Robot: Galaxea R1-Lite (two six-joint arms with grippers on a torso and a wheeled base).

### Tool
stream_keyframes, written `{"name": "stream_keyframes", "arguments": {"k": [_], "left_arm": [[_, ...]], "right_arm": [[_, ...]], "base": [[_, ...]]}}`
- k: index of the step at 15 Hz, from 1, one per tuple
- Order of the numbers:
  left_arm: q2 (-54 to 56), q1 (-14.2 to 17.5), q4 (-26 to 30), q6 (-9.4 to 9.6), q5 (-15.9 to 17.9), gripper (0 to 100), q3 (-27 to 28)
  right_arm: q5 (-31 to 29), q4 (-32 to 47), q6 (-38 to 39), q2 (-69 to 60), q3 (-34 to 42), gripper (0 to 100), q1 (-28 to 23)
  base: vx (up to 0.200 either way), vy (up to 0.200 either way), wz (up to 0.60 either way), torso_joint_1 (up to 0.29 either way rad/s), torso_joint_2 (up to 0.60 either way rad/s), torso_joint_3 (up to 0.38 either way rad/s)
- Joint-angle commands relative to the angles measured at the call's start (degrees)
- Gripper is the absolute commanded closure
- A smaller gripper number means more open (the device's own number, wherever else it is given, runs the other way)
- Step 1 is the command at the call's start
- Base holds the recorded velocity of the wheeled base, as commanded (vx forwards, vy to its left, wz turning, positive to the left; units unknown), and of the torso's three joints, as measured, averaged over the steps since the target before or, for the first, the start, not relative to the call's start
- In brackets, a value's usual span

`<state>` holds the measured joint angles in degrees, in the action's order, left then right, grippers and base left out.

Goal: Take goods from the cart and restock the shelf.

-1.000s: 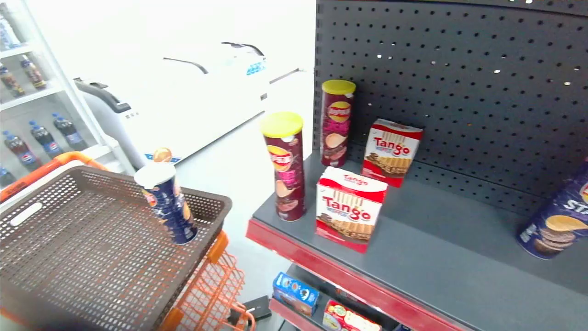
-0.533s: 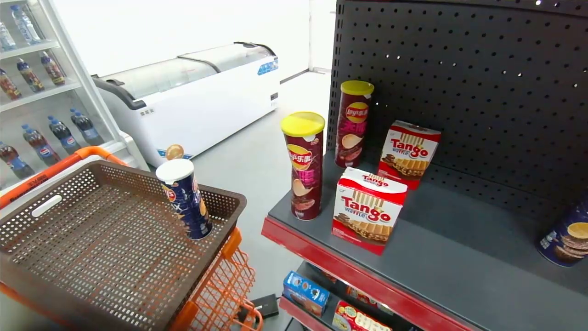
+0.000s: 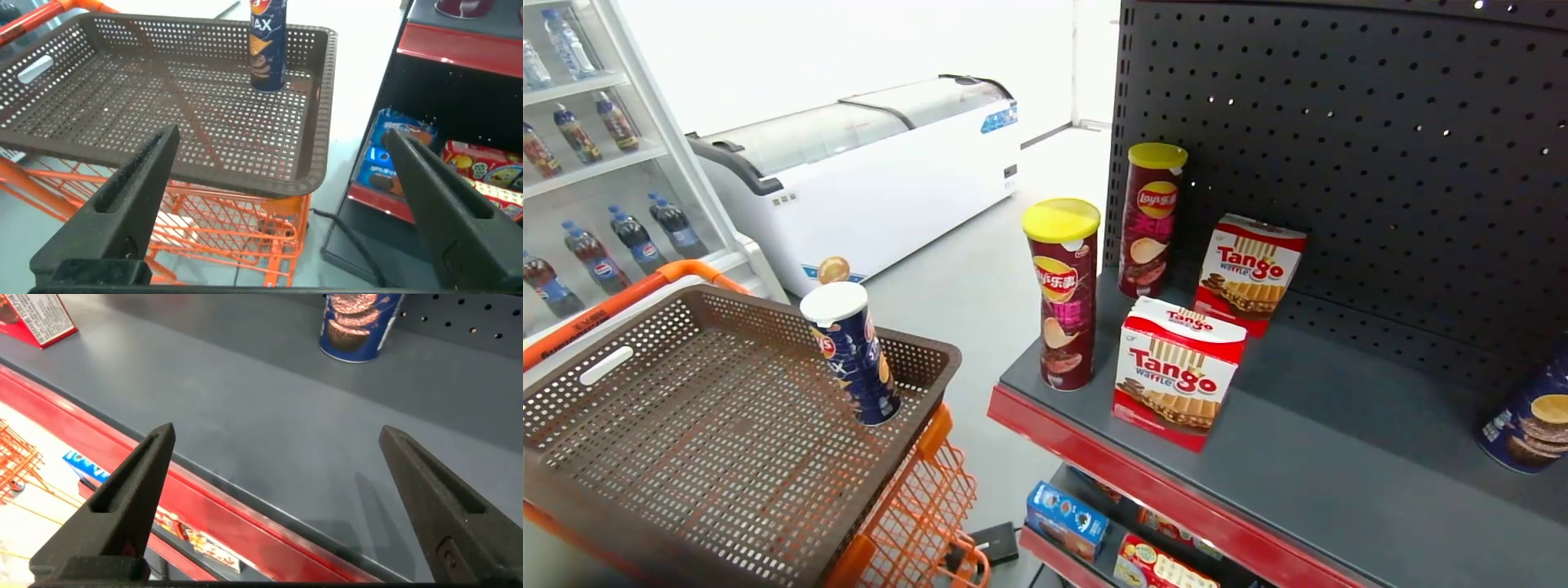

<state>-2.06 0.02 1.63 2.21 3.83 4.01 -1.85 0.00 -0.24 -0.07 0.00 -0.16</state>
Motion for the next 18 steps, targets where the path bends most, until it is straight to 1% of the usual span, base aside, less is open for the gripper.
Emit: {"name": "stream_keyframes", "arguments": {"k": [1,2,4,5,6,7,8,9,10,11,12,13,14,15,16,18], "left_arm": [[-14.55,-0.02,2.59,0.43,-0.14,0,10.23],[-18.42,0.24,1.97,0.61,-0.22,0,10.75],[-23.34,-0.73,-0.75,0.61,-0.14,0,12.34],[-28.61,-1.52,-3.92,0.52,-0.14,0,13.39],[-30.28,-1.52,-4.18,0.52,-0.14,0,14.01],[-36.00,-1.17,-5.06,1.05,-0.31,0,14.36],[-38.63,-0.46,-5.85,1.75,-0.40,0,14.45],[-45.14,3.67,-10.33,4.65,-0.49,0,14.45],[-49.53,6.74,-13.67,6.32,-0.40,0,14.62],[-53.84,7.97,-17.01,6.58,-0.31,0,15.06],[-58.32,7.62,-21.67,6.67,-0.22,0,15.15],[-61.84,7.27,-25.10,6.58,-0.14,0,15.15],[-63.77,7.18,-26.68,6.67,0.13,0,15.15],[-65.88,6.39,-27.74,6.76,0.13,0,15.33],[-69.57,4.63,-31.25,6.32,0.13,0,15.41],[-74.40,2.79,-37.32,6.23,0.74,0,15.68]], "right_arm": [[0.01,0.00,-0.02,0.07,0.00,0,0.07],[0.01,0.00,-0.02,0.07,0.00,0,-0.02],[0.01,0.00,-0.02,0.07,0.00,0,-0.02],[0.01,0.00,-0.02,0.07,0.00,0,-0.02],[0.01,0.00,-0.02,0.07,0.00,0,-0.02],[0.01,0.00,-0.02,0.07,0.00,0,-0.02],[0.01,0.00,-0.02,0.07,0.00,0,-0.02],[0.01,0.00,-0.02,0.07,0.00,0,-0.02],[0.01,0.00,-0.02,0.07,0.00,0,-0.02],[0.01,0.00,-0.02,0.07,0.00,0,-0.02],[0.01,0.00,-0.02,0.07,0.00,0,-0.02],[0.01,0.00,-0.02,0.07,0.00,0,0.07],[0.01,0.00,-0.02,0.07,0.00,0,-0.02],[0.01,0.00,-0.02,0.07,0.00,0,-0.02],[0.01,0.00,-0.02,0.07,0.00,0,-0.02],[0.01,0.00,-0.02,0.07,0.00,0,-0.02]], "base": [[0.000,0.000,0.00,0.000,0.00,0.000],[0.000,0.000,0.00,0.000,0.00,0.000],[0.000,0.000,0.00,0.000,0.00,0.000],[0.000,0.000,0.00,0.000,0.00,0.000],[0.000,0.000,0.00,0.000,0.00,0.000],[0.000,0.000,0.00,0.000,0.00,0.000],[0.000,0.000,0.00,0.000,0.00,0.000],[0.000,0.000,0.00,0.000,0.00,0.000],[0.000,0.000,0.00,0.000,0.00,0.000],[0.000,0.000,0.00,0.000,0.00,0.000],[0.000,0.000,0.00,0.000,0.00,0.000],[0.000,0.000,0.00,0.000,0.00,0.000],[0.000,0.000,0.00,0.000,0.00,0.000],[0.000,0.000,0.00,0.000,0.00,0.000],[0.000,0.000,0.00,0.000,0.00,0.000],[0.000,0.000,0.00,0.000,0.00,0.000]]}}
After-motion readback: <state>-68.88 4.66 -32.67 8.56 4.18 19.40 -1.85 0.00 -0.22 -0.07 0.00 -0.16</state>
